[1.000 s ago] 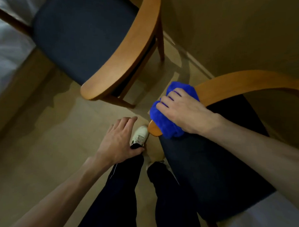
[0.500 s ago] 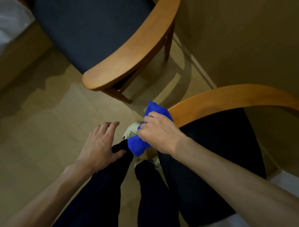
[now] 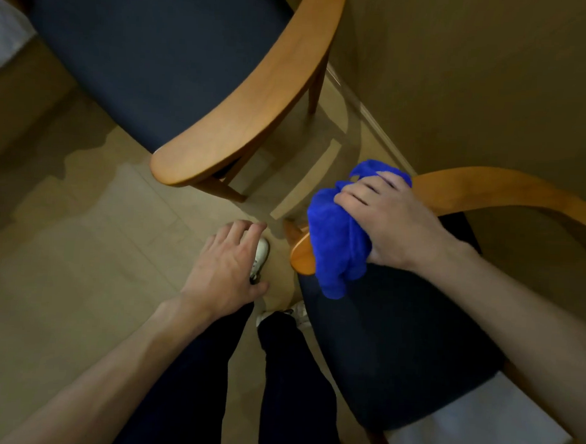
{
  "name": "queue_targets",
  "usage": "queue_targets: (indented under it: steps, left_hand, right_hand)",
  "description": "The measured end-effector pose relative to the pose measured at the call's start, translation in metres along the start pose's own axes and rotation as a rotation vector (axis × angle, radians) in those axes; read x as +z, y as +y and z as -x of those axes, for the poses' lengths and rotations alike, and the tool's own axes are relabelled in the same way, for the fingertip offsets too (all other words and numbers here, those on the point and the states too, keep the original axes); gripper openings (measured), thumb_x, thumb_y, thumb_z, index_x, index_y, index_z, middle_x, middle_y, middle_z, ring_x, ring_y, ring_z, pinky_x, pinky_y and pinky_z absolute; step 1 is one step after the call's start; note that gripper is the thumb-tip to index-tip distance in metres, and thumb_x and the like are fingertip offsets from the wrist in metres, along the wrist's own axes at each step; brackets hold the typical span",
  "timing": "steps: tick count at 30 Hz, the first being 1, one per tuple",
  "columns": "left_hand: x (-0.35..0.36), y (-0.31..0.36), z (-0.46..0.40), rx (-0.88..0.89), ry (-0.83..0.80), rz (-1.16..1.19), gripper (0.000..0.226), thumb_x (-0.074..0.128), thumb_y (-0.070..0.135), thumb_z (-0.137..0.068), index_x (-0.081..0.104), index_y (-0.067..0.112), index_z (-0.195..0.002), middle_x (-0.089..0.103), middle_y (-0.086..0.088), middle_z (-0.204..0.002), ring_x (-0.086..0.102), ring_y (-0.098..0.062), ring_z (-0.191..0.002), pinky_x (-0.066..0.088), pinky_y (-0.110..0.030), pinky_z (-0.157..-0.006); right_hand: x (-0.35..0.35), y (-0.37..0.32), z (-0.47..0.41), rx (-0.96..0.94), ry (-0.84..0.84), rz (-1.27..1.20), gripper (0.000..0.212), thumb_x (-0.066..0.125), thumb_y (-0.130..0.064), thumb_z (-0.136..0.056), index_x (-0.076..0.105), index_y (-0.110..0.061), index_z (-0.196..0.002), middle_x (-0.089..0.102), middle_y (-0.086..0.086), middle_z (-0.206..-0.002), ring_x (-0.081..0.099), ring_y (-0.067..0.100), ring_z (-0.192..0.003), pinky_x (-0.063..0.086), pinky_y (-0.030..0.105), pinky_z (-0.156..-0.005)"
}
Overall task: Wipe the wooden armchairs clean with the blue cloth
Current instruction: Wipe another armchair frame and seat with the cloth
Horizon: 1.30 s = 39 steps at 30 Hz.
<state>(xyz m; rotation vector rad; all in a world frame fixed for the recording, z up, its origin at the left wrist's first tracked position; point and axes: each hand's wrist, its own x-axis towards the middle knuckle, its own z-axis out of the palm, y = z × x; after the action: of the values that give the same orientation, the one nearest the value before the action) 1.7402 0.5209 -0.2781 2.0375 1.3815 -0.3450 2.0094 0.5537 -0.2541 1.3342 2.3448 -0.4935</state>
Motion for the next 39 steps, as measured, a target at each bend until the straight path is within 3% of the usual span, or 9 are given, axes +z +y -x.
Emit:
queue_targets:
  steps: [6, 13, 16, 20, 23, 25, 30, 34, 39]
  left_hand:
    - [0.001, -0.023, 0.011, 0.059, -0.051, -0.005, 0.094, 0.066, 0.057, -0.075, 0.020, 0.021, -0.148, 0.036, -0.002, -0.142, 0.034, -0.021, -0.131, 0.033, -0.033, -0.108]
    - [-0.001, -0.049, 0.010, 0.093, -0.129, -0.047, 0.091, 0.064, 0.054, -0.077, 0.020, 0.022, -0.149, 0.037, -0.001, -0.140, 0.034, -0.021, -0.130, 0.033, -0.034, -0.107]
    - [-0.011, -0.052, 0.001, 0.128, -0.137, -0.102, 0.092, 0.063, 0.056, -0.077, 0.018, 0.023, -0.150, 0.037, -0.001, -0.141, 0.034, -0.021, -0.131, 0.033, -0.034, -0.107]
    - [-0.026, -0.052, -0.015, 0.152, -0.105, -0.193, 0.094, 0.063, 0.059, -0.075, 0.019, 0.024, -0.150, 0.038, -0.001, -0.141, 0.035, -0.022, -0.131, 0.034, -0.035, -0.106]
    - [-0.030, -0.048, -0.024, 0.135, -0.066, -0.265, 0.094, 0.063, 0.058, -0.075, 0.018, 0.024, -0.149, 0.039, -0.003, -0.142, 0.038, -0.022, -0.131, 0.035, -0.036, -0.106]
    - [-0.033, -0.044, -0.029, 0.099, -0.066, -0.255, 0.092, 0.066, 0.055, -0.075, 0.020, 0.024, -0.148, 0.040, -0.003, -0.142, 0.039, -0.023, -0.130, 0.036, -0.037, -0.106]
    - [-0.042, -0.017, -0.043, 0.161, 0.017, -0.139, 0.063, 0.063, 0.043, -0.082, 0.039, 0.023, -0.137, 0.048, -0.001, -0.129, 0.050, -0.020, -0.117, 0.045, -0.037, -0.095]
    - [-0.051, 0.020, -0.060, 0.148, 0.198, -0.158, 0.055, 0.064, 0.036, -0.082, 0.047, 0.016, -0.131, 0.048, -0.006, -0.127, 0.051, -0.024, -0.114, 0.043, -0.040, -0.093]
    - [-0.055, 0.077, -0.087, 0.154, 0.244, -0.131, 0.055, 0.062, 0.035, -0.085, 0.044, 0.017, -0.133, 0.048, -0.006, -0.129, 0.049, -0.023, -0.118, 0.041, -0.039, -0.096]
  right_hand:
    - [0.009, -0.025, 0.001, -0.012, 0.081, -0.040, 0.076, 0.079, -0.022, -0.063, 0.052, -0.023, -0.133, 0.052, -0.003, -0.137, 0.043, 0.026, -0.130, 0.020, 0.045, -0.119]
    - [0.016, -0.076, -0.005, -0.122, 0.151, -0.089, 0.053, 0.074, -0.020, -0.067, 0.063, -0.021, -0.119, 0.062, 0.003, -0.129, 0.052, 0.031, -0.124, 0.025, 0.048, -0.116]
    - [0.024, -0.096, -0.004, -0.164, 0.266, -0.116, 0.029, 0.057, -0.015, -0.080, 0.069, -0.019, -0.105, 0.068, 0.004, -0.115, 0.058, 0.032, -0.116, 0.032, 0.049, -0.114]
    - [0.033, -0.107, -0.009, -0.225, 0.300, -0.064, 0.021, 0.056, -0.012, -0.086, 0.074, -0.022, -0.090, 0.070, -0.003, -0.091, 0.061, 0.025, -0.109, 0.029, 0.044, -0.116]
    - [0.033, -0.097, -0.012, -0.292, 0.297, -0.025, 0.027, 0.048, -0.014, -0.089, 0.073, -0.024, -0.093, 0.070, -0.005, -0.095, 0.060, 0.023, -0.110, 0.022, 0.042, -0.115]
    - [0.033, -0.090, -0.011, -0.348, 0.297, -0.045, 0.019, 0.059, -0.013, -0.087, 0.071, -0.022, -0.098, 0.068, -0.003, -0.102, 0.058, 0.024, -0.112, 0.025, 0.042, -0.114]
    - [0.026, -0.046, -0.003, -0.270, 0.206, -0.085, 0.054, 0.051, -0.015, -0.077, 0.055, -0.018, -0.131, 0.054, 0.008, -0.135, 0.047, 0.031, -0.127, 0.023, 0.044, -0.117]
    - [0.022, 0.003, 0.006, -0.151, 0.066, 0.017, 0.095, 0.082, -0.038, -0.069, 0.033, -0.025, -0.150, 0.037, 0.003, -0.152, 0.034, 0.028, -0.138, 0.017, 0.043, -0.120]
    - [0.023, 0.060, 0.025, -0.035, 0.151, 0.016, 0.086, 0.076, -0.049, -0.071, 0.037, -0.028, -0.145, 0.044, -0.001, -0.145, 0.040, 0.022, -0.133, 0.024, 0.040, -0.116]
